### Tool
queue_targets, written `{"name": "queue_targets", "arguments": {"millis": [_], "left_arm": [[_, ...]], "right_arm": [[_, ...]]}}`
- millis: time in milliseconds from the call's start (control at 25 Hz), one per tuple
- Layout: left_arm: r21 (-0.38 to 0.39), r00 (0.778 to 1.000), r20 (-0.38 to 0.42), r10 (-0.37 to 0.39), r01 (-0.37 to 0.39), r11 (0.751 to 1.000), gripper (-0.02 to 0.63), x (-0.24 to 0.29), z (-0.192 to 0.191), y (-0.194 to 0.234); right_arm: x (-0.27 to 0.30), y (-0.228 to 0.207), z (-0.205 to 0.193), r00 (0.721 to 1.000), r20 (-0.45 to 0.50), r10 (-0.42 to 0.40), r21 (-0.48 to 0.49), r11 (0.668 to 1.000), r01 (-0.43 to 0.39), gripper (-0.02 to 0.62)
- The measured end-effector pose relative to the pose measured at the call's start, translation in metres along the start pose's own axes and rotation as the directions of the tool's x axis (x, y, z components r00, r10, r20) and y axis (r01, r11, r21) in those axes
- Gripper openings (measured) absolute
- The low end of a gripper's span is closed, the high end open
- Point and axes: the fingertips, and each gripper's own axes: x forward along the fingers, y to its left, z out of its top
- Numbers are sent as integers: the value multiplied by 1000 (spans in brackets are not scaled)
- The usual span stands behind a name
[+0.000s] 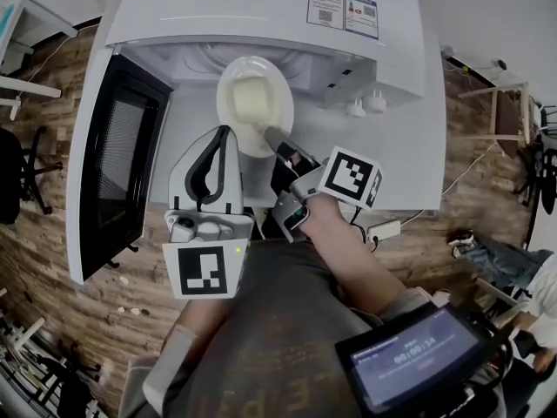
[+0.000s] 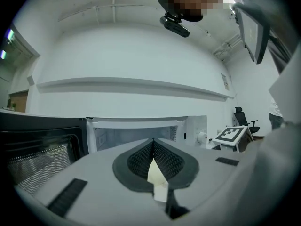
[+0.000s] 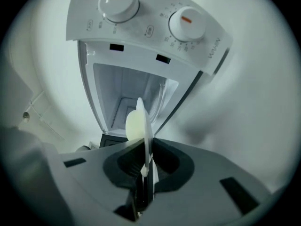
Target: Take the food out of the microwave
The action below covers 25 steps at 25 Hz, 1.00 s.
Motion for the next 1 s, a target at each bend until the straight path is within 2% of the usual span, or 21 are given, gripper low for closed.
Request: {"name": "queue_targets", "arguments": {"millis": [160, 600, 1000], "left_arm": [[-1, 1000, -8, -20, 20, 1000, 8, -1, -1, -13], [-4, 991, -69, -111, 111, 994, 8, -25, -20, -40], [-5, 987, -96, -126, 126, 992, 8, -64, -31, -39]], "right_arm": [[-24, -14, -2, 999, 14, -44, 14, 999, 44, 41], [-61, -34, -22, 993, 79, -84, 42, 996, 81, 41], [-76, -59, -55, 983, 102, -155, 86, 985, 146, 43]]}}
